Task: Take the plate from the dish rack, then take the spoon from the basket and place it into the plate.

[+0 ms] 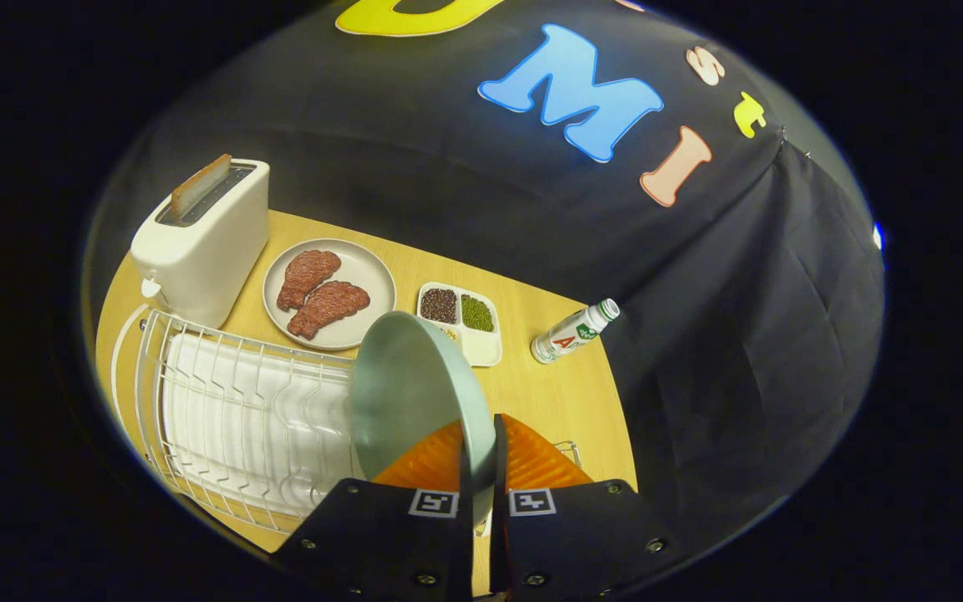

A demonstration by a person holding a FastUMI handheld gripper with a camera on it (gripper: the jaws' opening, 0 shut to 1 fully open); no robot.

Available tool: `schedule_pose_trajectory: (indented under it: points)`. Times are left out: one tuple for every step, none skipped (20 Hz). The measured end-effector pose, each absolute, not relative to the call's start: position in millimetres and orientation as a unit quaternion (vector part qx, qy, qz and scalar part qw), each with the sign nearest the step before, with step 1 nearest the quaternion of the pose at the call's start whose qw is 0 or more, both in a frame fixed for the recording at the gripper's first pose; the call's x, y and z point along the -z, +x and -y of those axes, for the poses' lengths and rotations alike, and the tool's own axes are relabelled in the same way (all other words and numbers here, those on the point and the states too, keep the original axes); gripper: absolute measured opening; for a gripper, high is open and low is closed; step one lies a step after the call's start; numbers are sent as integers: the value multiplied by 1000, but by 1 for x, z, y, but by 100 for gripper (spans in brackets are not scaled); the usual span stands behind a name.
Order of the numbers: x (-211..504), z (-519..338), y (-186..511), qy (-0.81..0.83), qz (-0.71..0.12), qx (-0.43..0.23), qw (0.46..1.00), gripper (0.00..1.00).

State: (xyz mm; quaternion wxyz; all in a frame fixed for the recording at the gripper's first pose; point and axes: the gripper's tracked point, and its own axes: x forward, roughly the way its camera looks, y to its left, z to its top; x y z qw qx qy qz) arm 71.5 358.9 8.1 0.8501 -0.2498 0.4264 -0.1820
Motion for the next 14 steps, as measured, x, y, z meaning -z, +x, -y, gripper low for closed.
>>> schedule_pose_trajectory:
  points:
    - [-12, -357, 70, -245, -424, 180, 853, 8]
    - [-14, -355, 68, -236, -423, 176, 857, 8]
    - [-17, -354, 66, -226, -423, 170, 861, 8]
    - [-21, -351, 62, -218, -422, 164, 865, 8]
    - [-28, -347, 60, -209, -420, 160, 868, 8]
    - [-33, -343, 56, -197, -418, 155, 873, 8]
    - [-38, -339, 52, -182, -418, 148, 878, 8]
    - [-41, -335, 47, -161, -421, 140, 882, 8]
    - [-43, -331, 42, -140, -425, 130, 885, 8]
    - [-46, -325, 35, -121, -430, 120, 886, 8]
    - [-49, -319, 30, -104, -434, 113, 888, 8]
    - [-53, -313, 24, -88, -436, 107, 889, 8]
    - [-59, -305, 17, -80, -436, 102, 891, 8]
    - [-64, -298, 11, -73, -435, 95, 893, 8]
